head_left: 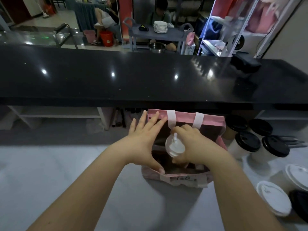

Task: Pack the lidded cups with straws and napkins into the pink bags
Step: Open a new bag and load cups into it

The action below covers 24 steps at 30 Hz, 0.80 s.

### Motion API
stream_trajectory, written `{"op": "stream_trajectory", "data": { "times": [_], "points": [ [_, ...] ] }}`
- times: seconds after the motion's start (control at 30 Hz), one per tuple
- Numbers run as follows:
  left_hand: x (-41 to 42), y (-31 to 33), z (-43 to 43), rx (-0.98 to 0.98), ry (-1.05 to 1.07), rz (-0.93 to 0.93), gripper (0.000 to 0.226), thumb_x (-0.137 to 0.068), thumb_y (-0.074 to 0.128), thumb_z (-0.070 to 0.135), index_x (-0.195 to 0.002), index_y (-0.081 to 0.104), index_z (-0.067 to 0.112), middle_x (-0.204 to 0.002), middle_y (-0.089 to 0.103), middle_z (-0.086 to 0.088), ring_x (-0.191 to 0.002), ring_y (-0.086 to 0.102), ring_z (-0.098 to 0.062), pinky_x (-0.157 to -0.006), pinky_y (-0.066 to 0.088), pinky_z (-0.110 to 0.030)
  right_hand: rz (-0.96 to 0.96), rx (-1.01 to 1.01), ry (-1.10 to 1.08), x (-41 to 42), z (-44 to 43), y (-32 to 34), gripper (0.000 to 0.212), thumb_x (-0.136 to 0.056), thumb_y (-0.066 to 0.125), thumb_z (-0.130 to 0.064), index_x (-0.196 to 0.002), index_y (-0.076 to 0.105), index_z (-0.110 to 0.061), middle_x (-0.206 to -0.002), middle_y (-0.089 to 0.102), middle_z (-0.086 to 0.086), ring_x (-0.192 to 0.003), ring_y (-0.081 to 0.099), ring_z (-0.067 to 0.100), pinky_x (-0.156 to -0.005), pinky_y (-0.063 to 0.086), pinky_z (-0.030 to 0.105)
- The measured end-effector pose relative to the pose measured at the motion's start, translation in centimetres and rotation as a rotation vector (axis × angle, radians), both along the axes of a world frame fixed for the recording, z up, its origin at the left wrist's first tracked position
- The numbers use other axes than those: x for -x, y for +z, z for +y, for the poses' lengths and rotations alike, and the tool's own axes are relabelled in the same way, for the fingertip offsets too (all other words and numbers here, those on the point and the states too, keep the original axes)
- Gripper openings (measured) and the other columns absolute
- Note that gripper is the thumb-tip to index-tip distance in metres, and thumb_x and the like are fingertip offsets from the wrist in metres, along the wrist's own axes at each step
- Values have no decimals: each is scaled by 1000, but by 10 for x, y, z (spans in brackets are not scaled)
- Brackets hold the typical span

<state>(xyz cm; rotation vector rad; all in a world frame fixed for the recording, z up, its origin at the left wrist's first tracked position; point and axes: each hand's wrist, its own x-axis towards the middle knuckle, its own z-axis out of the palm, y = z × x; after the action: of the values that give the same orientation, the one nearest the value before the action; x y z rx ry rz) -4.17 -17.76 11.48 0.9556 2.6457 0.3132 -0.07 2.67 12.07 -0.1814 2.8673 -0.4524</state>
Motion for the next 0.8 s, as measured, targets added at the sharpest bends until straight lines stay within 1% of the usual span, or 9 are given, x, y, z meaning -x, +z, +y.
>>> {"op": "stream_trajectory", "data": {
  "times": [0.13, 0.23, 0.3, 0.37, 0.47, 0.57, 0.7, 0.8],
  "points": [
    [-2, 1, -2, 20, -50, 5, 150, -51, 82, 71, -143, -33, 42, -147, -47, 17, -128, -54, -16, -115, -22, -53, 35, -16, -50, 5, -16, -13, 100, -64, 85, -38, -142, 23, -34, -138, 31, -5, -127, 34, 21, -99, 44, 39],
    [-3, 1, -4, 36, -66, 4, 152, -48, 83, 71, -141, -35, 44, -147, -46, 17, -127, -55, -16, -114, -23, -53, 29, 5, -52, 8, -31, -24, 109, -62, 87, -36, -145, 18, -34, -138, 26, -3, -127, 36, 24, -98, 43, 37],
    [-3, 0, -6, 26, -63, -7, 153, -47, 82, 71, -140, -36, 45, -148, -45, 17, -127, -55, -16, -114, -23, -53, 30, 10, -44, 6, -39, -32, 111, -61, 87, -37, -146, 16, -35, -136, 22, -2, -125, 38, 25, -97, 44, 37],
    [-2, -1, -9, 26, -57, -5, 152, -47, 81, 73, -141, -35, 44, -147, -46, 18, -127, -55, -16, -114, -22, -54, 61, -1, -25, 2, -44, -38, 107, -62, 86, -38, -146, 18, -33, -136, 20, -1, -123, 40, 25, -95, 48, 37],
    [0, -2, -14, 31, -25, 13, 150, -46, 78, 77, -144, -31, 42, -146, -48, 19, -128, -54, -16, -114, -22, -55, 130, 15, 18, -6, -44, -38, 99, -63, 84, -39, -144, 26, -32, -136, 21, -4, -123, 42, 24, -90, 49, 36],
    [1, 0, -17, 38, 15, 8, 151, -46, 76, 79, -148, -27, 37, -149, -45, 16, -129, -53, -18, -113, -24, -54, 186, 66, 68, -15, -41, -31, 93, -64, 82, -39, -142, 30, -34, -143, 19, -9, -129, 36, 19, -92, 47, 34],
    [-1, 4, -16, 80, 21, 8, 151, -48, 76, 79, -149, -26, 34, -150, -44, 12, -130, -53, -20, -114, -22, -55, 145, 91, 106, -23, -36, -21, 92, -66, 80, -48, -141, 27, -37, -142, 23, -15, -131, 31, 14, -102, 43, 33],
    [-8, 6, -15, 98, -4, 17, 151, -48, 78, 76, -149, -25, 34, -149, -46, 12, -130, -52, -20, -114, -21, -55, 95, 19, 91, -20, -38, -25, 93, -69, 80, -40, -142, 24, -32, -142, 26, -9, -129, 33, 20, -99, 42, 35]
  ]
}}
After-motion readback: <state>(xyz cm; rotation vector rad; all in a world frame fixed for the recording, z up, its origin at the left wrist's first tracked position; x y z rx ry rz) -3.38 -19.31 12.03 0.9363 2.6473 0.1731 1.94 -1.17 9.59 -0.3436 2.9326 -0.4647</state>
